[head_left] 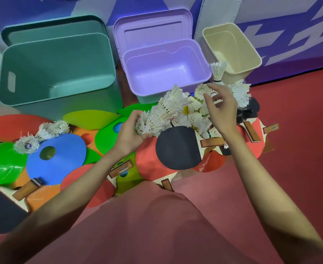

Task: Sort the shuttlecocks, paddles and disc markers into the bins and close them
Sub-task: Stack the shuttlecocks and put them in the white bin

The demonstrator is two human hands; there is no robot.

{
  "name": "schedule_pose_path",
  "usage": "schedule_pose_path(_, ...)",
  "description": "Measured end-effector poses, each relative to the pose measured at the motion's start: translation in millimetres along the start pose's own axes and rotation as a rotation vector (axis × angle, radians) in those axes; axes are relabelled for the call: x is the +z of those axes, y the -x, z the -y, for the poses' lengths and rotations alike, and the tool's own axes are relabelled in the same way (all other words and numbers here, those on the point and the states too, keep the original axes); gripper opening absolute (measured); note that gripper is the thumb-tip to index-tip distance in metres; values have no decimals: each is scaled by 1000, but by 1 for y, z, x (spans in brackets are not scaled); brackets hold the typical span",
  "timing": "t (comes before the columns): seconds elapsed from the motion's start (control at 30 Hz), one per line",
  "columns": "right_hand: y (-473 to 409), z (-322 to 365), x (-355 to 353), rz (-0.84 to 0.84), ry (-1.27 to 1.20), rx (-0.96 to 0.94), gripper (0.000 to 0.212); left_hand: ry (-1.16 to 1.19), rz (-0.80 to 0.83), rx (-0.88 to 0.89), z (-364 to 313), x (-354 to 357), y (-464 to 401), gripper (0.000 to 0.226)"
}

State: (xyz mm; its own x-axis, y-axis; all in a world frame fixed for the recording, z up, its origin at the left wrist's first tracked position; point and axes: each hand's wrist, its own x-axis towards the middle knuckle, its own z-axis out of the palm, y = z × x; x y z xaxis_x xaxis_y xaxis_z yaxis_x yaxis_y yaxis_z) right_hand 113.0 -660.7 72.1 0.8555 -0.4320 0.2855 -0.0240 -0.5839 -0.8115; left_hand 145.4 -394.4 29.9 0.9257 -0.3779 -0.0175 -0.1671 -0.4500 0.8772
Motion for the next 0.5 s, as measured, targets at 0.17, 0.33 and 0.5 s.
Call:
schedule_pose_path(0.17,-32,-50,-16,367,748,91,38,4,11,18,-4,0,0,58)
schedule_pose_path(0.33,-39,-43,-16,490,886,65,25,3,20,30,-5,-1,3,57)
schedule_pose_path(0.5,-33,-4,-19,94,233,39,12,-11,18,-1,3,-3,4,59)
